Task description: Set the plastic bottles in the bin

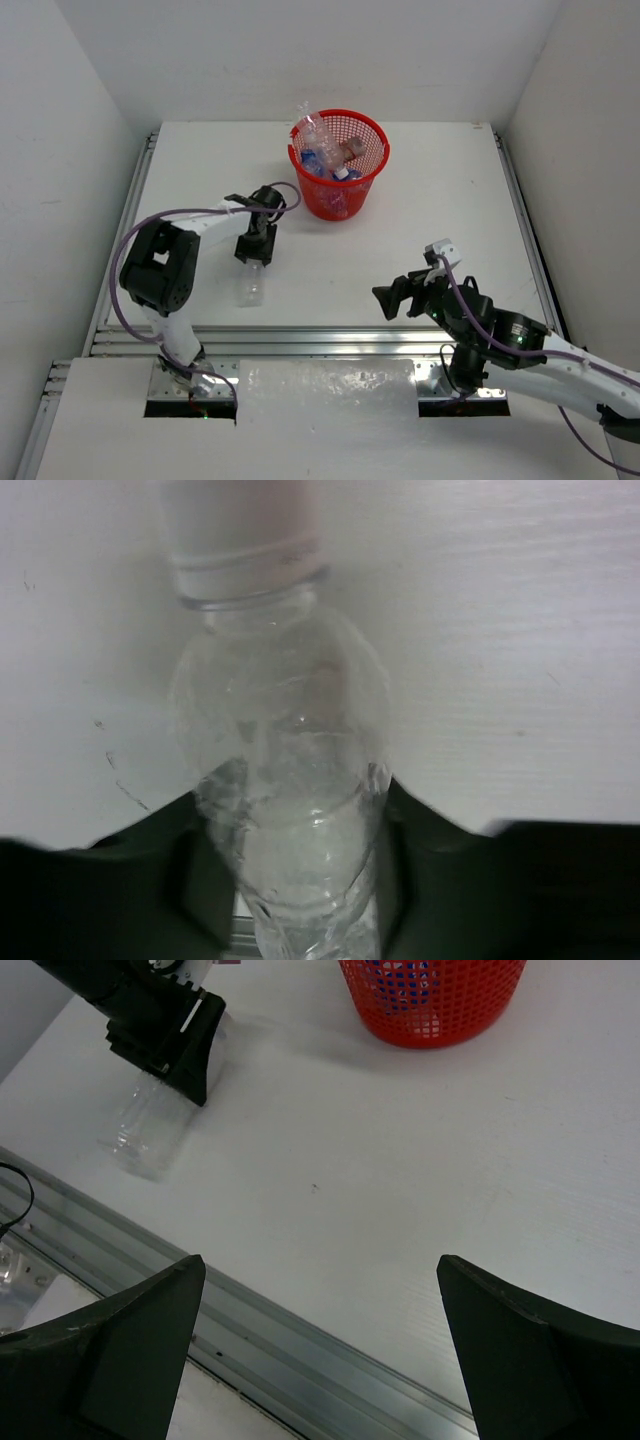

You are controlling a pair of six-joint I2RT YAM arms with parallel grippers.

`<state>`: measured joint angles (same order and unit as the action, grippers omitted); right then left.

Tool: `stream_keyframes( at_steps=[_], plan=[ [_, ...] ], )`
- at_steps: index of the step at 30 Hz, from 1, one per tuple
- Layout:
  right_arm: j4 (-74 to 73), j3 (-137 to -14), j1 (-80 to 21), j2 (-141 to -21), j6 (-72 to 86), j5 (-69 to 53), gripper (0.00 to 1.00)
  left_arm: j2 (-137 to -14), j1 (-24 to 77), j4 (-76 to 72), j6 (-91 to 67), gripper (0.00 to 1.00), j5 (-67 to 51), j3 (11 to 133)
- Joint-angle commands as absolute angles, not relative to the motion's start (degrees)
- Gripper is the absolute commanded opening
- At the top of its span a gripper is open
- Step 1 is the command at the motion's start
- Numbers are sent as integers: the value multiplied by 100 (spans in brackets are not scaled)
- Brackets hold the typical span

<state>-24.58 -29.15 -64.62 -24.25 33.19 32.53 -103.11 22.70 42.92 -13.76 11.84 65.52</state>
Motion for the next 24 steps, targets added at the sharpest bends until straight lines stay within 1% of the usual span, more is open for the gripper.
stream_keyframes(
  at_steps=[1, 2, 5, 6, 9, 10, 11, 13, 14, 17, 19, 20, 21, 22, 24],
  plan=[
    [-2416, -2979, -6478, -2320, 3314, 3313, 99, -9619, 2224, 4210, -1467, 24, 948, 6504],
    [-2434, -2997, -6478, -2329, 3270, 3348, 99, -9346, 2224, 4245, -1511, 22, 984, 6469],
    [-2478, -3085, -6469, -2399, 3165, 3462, 99, -8264, 2241, 4167, -1722, 5, 801, 6556],
    [-2487, -3102, -6477, -2408, 3147, 3498, 99, -7844, 2250, 4079, -1836, 0, 478, 6809],
    [-2496, -3138, -6478, -2330, 3146, 3708, 99, -7498, 2451, 3501, -2021, 0, 54, 7627],
    [-2505, -3129, -6478, -2286, 3164, 3770, 99, -7427, 2591, 3237, -2082, 0, -374, 7786],
    [-2514, -3120, -6469, -2242, 3225, 3823, 99, -7427, 2662, 2634, -2127, 0, -535, 7952],
    [-2592, -3103, -6469, -2083, 3357, 3972, 99, -7602, 2899, 2085, -2224, 0, -476, 8392],
    [-2645, -3111, -6477, -2048, 3392, 4007, 99, -7707, 2996, 1622, -2215, 0, -283, 8533],
    [-2935, -3181, -6478, -1925, 3567, 4095, 99, -8295, 3103, 1057, -2364, 0, 570, 9148],
    [-3049, -3208, -6469, -1864, 3612, 4096, 99, -8838, 3111, 932, -2652, 0, 1069, 9649],
    [-3093, -3217, -6477, -1863, 3621, 4096, 99, -9068, 3111, 871, -2698, 0, 1107, 9851],
    [-3137, -3217, -6469, -1837, 3621, 4096, 99, -9262, 3137, 853, -2690, 0, 1203, 10244],
    [-3268, -3260, -6469, -1828, 3665, 4113, 99, -9690, 3251, 826, -2611, 0, 1570, 10422],
    [-3357, -3287, -6478, -1811, 3700, 4131, 99, -10053, 3339, 756, -2453, 0, 1949, 10826]
  ],
)
